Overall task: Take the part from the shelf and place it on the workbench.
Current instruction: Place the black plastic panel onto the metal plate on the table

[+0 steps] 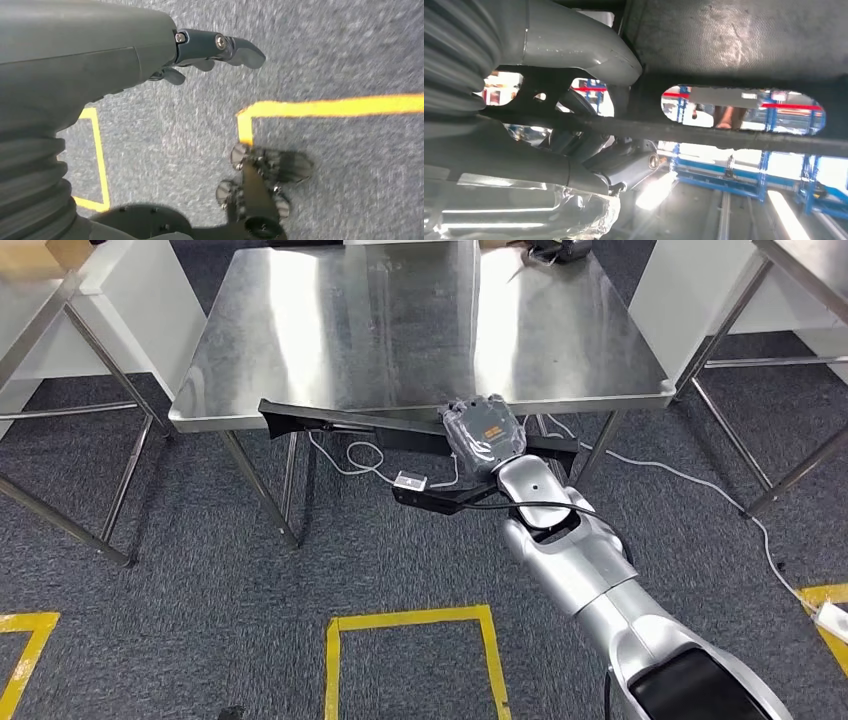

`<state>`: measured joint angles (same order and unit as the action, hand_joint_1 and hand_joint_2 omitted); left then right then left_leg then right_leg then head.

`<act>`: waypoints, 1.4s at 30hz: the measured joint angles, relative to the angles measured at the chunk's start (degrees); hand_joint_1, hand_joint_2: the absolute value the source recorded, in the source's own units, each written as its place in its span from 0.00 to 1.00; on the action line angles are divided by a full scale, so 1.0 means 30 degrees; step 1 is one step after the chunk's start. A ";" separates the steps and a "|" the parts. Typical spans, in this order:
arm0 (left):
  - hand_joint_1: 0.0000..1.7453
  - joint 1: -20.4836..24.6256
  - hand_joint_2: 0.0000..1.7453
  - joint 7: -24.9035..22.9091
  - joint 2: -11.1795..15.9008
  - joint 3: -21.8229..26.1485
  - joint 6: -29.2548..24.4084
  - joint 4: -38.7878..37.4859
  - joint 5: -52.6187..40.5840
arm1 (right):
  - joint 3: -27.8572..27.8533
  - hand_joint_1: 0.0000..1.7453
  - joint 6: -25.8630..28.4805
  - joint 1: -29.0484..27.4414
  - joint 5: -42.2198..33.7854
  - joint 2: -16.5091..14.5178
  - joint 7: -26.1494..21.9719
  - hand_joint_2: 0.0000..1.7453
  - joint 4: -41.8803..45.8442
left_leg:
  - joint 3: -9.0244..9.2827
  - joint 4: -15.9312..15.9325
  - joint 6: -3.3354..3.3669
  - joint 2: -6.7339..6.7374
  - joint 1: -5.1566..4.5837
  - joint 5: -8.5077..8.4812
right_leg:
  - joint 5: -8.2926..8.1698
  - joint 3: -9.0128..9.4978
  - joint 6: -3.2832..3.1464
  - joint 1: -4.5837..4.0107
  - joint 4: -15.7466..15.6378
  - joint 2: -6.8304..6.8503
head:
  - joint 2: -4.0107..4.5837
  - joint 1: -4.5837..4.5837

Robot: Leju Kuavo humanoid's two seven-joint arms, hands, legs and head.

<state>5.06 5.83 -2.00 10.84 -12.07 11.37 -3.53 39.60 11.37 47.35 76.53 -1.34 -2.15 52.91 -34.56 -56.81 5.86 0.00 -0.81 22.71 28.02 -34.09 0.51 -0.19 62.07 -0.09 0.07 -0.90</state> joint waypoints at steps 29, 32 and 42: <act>0.00 -0.0243 1.00 0.0151 -0.0027 0.0310 0.0122 0.0009 -0.0055 | -0.0015 1.00 0.0014 0.0038 0.0013 0.0053 0.0038 1.00 -0.0248 | -0.0372 0.0447 -0.0153 0.0046 -0.0167 -0.0685 | -0.0340 0.1351 -0.0123 -0.0061 -0.1494 -0.0047 | 0.0002 -0.0022; 0.00 -0.0174 1.00 0.0173 -0.0051 0.0340 0.0220 0.0015 -0.0177 | -0.0146 1.00 0.0091 0.0189 0.0056 0.0193 0.0237 1.00 -0.0319 | 0.0227 0.0713 -0.0025 -0.0044 -0.0059 -0.0569 | 0.0473 -0.0280 -0.0094 0.0026 0.1349 -0.0067 | 0.0002 0.0006; 0.00 -0.0067 1.00 0.0087 -0.0091 0.0372 0.0284 0.0015 -0.0441 | -0.0907 1.00 0.0264 0.1230 -0.0541 0.0404 -0.0723 1.00 -0.1761 | 0.0725 -0.0133 -0.1263 -0.0317 0.0131 0.0949 | -0.1851 -0.0862 0.0353 0.0612 -0.1861 0.0011 | 0.0000 0.0018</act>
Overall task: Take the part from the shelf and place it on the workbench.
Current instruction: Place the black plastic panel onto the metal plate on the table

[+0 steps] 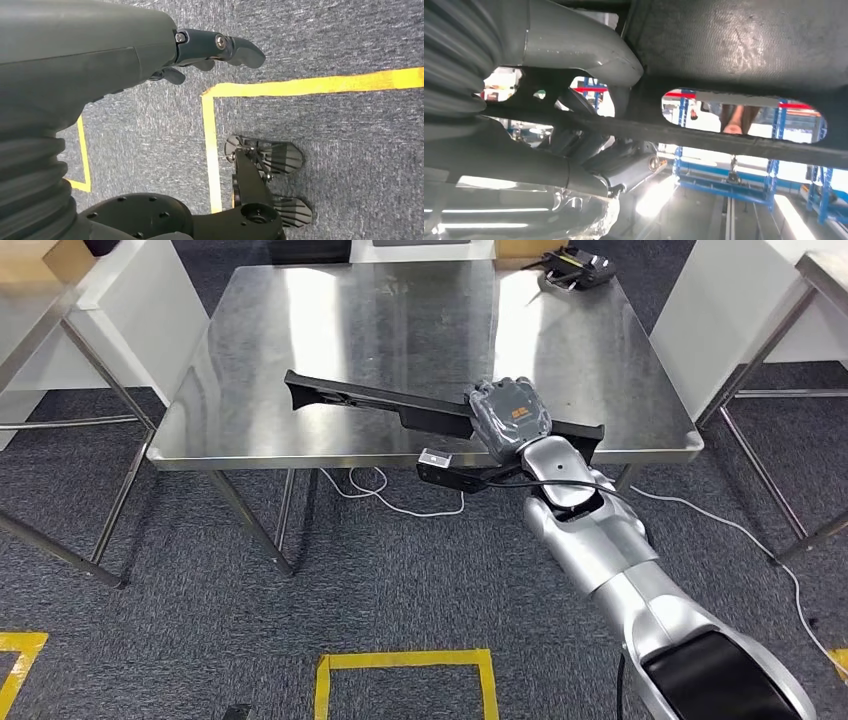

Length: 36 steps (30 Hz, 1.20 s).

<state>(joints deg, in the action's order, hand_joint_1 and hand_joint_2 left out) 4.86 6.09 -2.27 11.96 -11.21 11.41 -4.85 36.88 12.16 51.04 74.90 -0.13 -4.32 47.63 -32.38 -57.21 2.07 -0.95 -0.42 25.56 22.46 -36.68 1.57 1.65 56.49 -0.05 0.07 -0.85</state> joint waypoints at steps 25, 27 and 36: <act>0.00 0.0012 1.00 -0.0002 0.0129 0.0554 0.0089 0.0004 -0.0138 | 0.0099 1.00 0.1096 0.1497 -0.0490 -0.1503 -0.0956 1.00 -0.3977 | -0.0363 0.0589 0.0863 -0.0010 -0.0176 -0.1090 | 0.2541 -0.1474 -0.0008 -0.0382 0.4723 -0.0171 | 0.0000 -0.0053; 0.00 -0.0004 1.00 -0.0007 0.0095 0.0559 0.0115 0.0004 -0.0140 | 0.0150 1.00 0.1138 0.1526 -0.0494 -0.1495 -0.0980 1.00 -0.4082 | -0.0117 0.0542 0.0730 -0.0086 -0.0205 -0.0843 | 0.0915 -0.0546 0.0252 -0.0401 0.1830 -0.0170 | 0.0000 -0.0044; 0.00 0.0055 1.00 -0.0051 0.0157 0.0789 0.0064 0.0005 -0.0204 | 0.0237 1.00 0.1309 0.2144 -0.0621 -0.1723 -0.0587 1.00 -0.4508 | -0.1655 -0.3030 -0.0268 0.0101 0.0033 0.0876 | 0.0019 0.1076 -0.0971 -0.0185 -0.0631 -0.0139 | 0.0000 -0.0197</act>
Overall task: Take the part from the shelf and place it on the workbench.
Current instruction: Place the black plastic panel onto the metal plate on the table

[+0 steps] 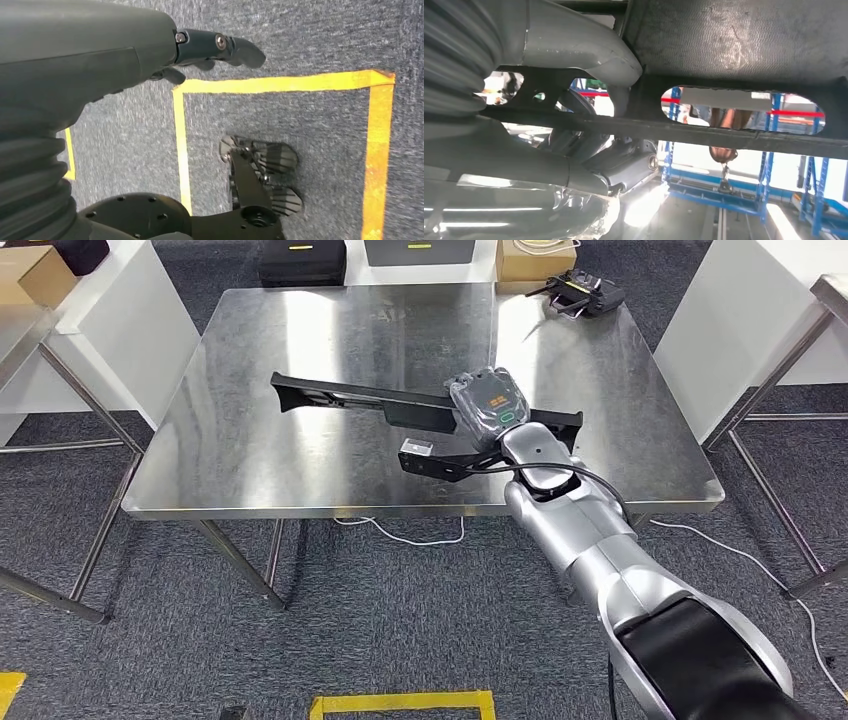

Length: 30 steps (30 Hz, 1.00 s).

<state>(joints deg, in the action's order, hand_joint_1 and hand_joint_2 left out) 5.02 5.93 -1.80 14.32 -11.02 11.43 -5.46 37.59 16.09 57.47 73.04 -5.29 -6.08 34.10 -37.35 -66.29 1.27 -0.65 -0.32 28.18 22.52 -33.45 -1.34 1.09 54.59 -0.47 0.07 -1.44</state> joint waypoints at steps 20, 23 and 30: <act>0.00 -0.0065 1.00 -0.0084 -0.0086 0.0312 0.0000 0.0002 -0.0015 | 0.0000 1.00 0.0111 0.0364 -0.0169 -0.0035 0.0288 1.00 -0.1503 | 0.1625 0.3675 0.0986 -0.0108 -0.0130 -0.1620 | 0.2049 -0.3031 0.1022 -0.0136 0.5204 0.0003 | 0.0000 0.0155; 0.00 -0.0126 1.00 0.0016 -0.0215 0.0352 0.0033 -0.0002 -0.0005 | -0.0002 1.00 0.0135 0.0474 -0.0048 0.0071 0.0517 1.00 -0.1756 | 0.1985 0.3657 0.0880 -0.0206 -0.0296 -0.1236 | -0.0148 -0.1624 0.0900 -0.0404 0.0943 0.0002 | 0.0000 0.0137; 0.00 -0.0156 1.00 0.0982 -0.0244 0.0647 -0.0091 0.0002 0.0107 | -0.0089 1.00 0.0282 0.0741 0.0089 0.0499 0.1102 1.00 -0.2364 | 0.0887 0.1219 0.0245 -0.0016 -0.0133 -0.0415 | -0.0627 -0.0439 -0.0135 -0.0228 -0.0314 -0.0025 | 0.0000 0.0060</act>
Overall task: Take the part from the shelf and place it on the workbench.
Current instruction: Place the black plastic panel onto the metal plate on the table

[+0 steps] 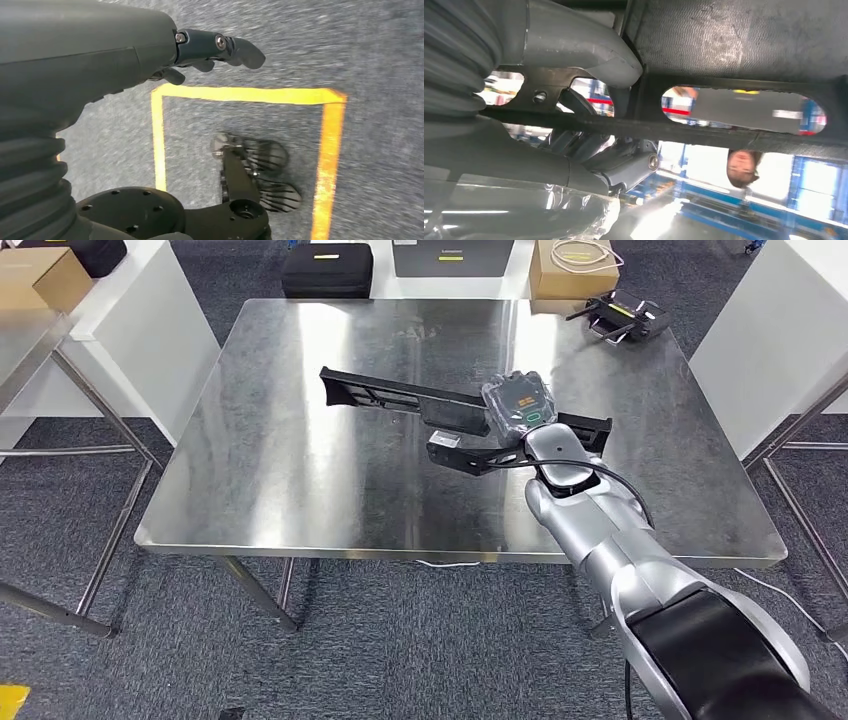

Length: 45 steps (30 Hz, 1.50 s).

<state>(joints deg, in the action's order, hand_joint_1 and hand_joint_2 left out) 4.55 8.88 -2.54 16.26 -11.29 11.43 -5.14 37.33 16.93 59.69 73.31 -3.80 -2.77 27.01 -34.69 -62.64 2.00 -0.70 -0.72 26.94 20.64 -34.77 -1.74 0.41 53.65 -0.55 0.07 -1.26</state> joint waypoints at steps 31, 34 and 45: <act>0.00 0.0064 0.00 0.6444 -0.0563 0.3752 -0.1594 0.0563 0.1098 | -0.1752 0.00 -0.0187 -0.0096 0.0821 0.1173 0.0373 1.00 -0.1300 | -0.0305 0.1713 -0.0190 -0.0061 0.0285 -0.1154 | 0.0653 -0.0279 0.0750 0.0274 0.0759 0.0170 | 0.0000 -0.0137; 0.00 -0.0034 0.00 0.6289 -0.0525 0.3761 -0.1441 0.0535 0.0995 | -0.1918 0.00 -0.1144 0.0025 0.0796 0.1149 0.0683 0.75 -0.1344 | -0.1177 -0.0448 -0.0512 0.0079 0.0433 0.0171 | 0.0703 -0.0039 0.0452 0.0340 0.0707 0.0141 | 0.0000 -0.0178; 0.00 -0.0074 0.00 0.5466 -0.0177 0.3896 -0.0822 0.0474 0.0581 | -0.4482 0.00 -1.0842 0.1442 -0.2065 0.1733 0.3448 0.00 -0.2633 | -0.0273 0.1717 0.0130 0.0179 0.0184 -0.1270 | 0.1053 0.0441 0.0589 -0.0021 0.0662 0.0076 | 0.0000 -0.0169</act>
<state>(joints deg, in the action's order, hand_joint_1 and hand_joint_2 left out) 4.33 25.28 -3.07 27.95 -13.76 12.85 -3.40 23.88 -15.59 64.02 67.11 1.40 7.57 19.11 -35.51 -57.49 2.39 -0.16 -0.17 23.13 23.80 -33.44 0.02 0.35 55.64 -0.32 0.07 -1.76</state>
